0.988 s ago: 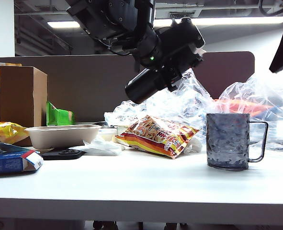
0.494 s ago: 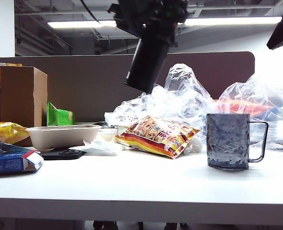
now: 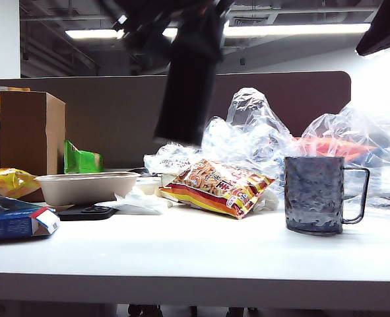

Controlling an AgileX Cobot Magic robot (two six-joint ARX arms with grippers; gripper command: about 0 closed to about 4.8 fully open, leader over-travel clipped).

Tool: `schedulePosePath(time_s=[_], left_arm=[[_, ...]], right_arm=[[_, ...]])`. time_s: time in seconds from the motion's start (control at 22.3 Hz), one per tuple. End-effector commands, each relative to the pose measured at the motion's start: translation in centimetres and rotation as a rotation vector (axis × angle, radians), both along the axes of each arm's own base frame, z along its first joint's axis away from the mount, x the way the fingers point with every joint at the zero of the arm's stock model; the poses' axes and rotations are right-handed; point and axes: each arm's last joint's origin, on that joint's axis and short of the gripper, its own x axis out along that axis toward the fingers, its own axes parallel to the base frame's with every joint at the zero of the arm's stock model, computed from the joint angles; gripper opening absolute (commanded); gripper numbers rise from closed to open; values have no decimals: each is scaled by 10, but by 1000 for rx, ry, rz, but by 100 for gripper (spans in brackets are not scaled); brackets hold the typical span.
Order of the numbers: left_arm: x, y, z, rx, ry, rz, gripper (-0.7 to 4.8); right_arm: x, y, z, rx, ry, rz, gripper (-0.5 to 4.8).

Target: Pick up the black thermos, pour some water into the cup, then place the black thermos back on the table.

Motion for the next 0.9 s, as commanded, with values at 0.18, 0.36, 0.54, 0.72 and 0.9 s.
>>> schedulePosePath(time_s=[0.18,0.36,0.54,0.72,0.9], left_arm=[[4,37,-40,-250,-26,80,-5],[1,57,-63,-310,-126,114,-6],[-3,64,-90,-344,-179,119,-6],[2,59,-110,-315,-129,105,-6],[5,58,-120,-275,-116,96,-6]], right_arm=[[1,1,4,23,-32,17,-6],[4,3,3,39,-31,48,-6],[11,6,-3,45,-2,74,-6],[19,22,-16,71,54,204,-6],[22,41,-22,26,37,246,-6]])
